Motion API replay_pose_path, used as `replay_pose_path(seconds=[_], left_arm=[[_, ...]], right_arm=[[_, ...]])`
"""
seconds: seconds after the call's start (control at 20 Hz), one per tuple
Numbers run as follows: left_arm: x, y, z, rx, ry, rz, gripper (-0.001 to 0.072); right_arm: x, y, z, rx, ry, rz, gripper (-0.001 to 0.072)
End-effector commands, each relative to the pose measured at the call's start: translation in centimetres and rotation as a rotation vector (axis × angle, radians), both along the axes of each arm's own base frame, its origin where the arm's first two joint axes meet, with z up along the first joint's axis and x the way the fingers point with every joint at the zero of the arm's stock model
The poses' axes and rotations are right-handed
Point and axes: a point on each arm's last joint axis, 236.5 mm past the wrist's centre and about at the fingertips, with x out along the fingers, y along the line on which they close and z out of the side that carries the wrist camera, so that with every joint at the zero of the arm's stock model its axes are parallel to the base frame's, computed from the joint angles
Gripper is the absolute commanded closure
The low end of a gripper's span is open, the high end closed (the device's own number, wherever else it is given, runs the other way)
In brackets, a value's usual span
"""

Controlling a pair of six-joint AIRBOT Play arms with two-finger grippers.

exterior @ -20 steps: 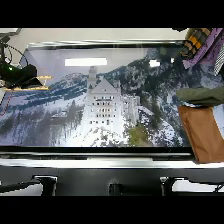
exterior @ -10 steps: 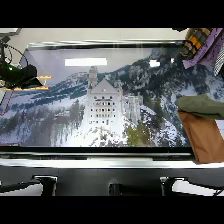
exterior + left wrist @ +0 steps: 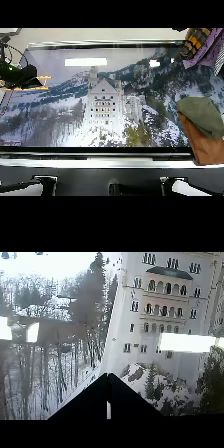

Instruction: Fold the clothes and pants, and hang the long-sleeved shirts on hangers.

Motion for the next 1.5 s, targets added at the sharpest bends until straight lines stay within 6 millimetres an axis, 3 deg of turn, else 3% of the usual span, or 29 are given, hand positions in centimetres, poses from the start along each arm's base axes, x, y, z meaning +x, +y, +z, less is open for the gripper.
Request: replay_pose_path(seconds=[0.0,0.15,0.3,0.5,0.75,0.8,0.85,0.9,1.0,1.1,1.2,1.25,1.35,1.45], left_arm=[[0.0,0.0,0.0,0.000,0.001,0.001,0.0693],[0.0,0.0,0.0,0.000,0.001,0.001,0.0693],[0.0,0.0,0.0,0.000,0.000,0.001,0.0693],[0.0,0.0,0.0,0.000,0.000,0.001,0.0693],[0.0,0.0,0.0,0.000,0.000,0.000,0.0693],[0.0,0.0,0.0,0.000,0.000,0.001,0.0693],[0.0,0.0,0.0,0.000,0.000,0.000,0.0693],[0.0,0.0,0.0,0.000,0.000,0.001,0.0693],[0.0,0.0,0.0,0.000,0.000,0.001,0.0693],[0.0,0.0,0.0,0.000,0.000,0.001,0.0693],[0.2,0.0,0.0,0.000,-0.005,0.002,0.0693],[0.5,0.0,-0.1,-0.001,-0.015,0.005,0.0693],[1.5,-0.3,-0.3,0.020,-0.065,-0.049,0.0694],[1.7,-0.9,-1.7,0.069,-0.077,-0.117,0.0694]], right_arm=[[-3.9,0.2,-3.6,-0.025,0.120,0.018,0.0685],[-6.4,0.1,-5.0,-0.048,0.204,0.030,0.0685],[-8.4,-0.9,-5.1,-0.095,0.286,0.045,0.0685],[-9.5,-1.9,-4.3,-0.147,0.330,0.052,0.0685],[-10.1,-1.4,-5.1,-0.133,0.353,0.042,0.0683],[-10.3,-1.3,-5.2,-0.132,0.357,0.037,0.0662],[-10.3,-1.2,-5.4,-0.129,0.358,0.032,0.0531],[-10.2,-0.9,-5.6,-0.116,0.350,0.031,0.0481],[-9.6,0.2,-6.0,-0.064,0.321,0.040,0.0480],[-7.8,1.5,-6.4,-0.020,0.217,0.047,0.0482],[-2.4,2.9,-6.0,0.011,-0.059,0.088,0.0505],[1.2,4.0,-4.9,0.033,-0.235,0.133,0.0556],[8.7,7.2,-0.9,0.094,-0.604,0.239,0.0652],[12.6,11.3,1.9,0.133,-0.754,0.401,0.0682]])
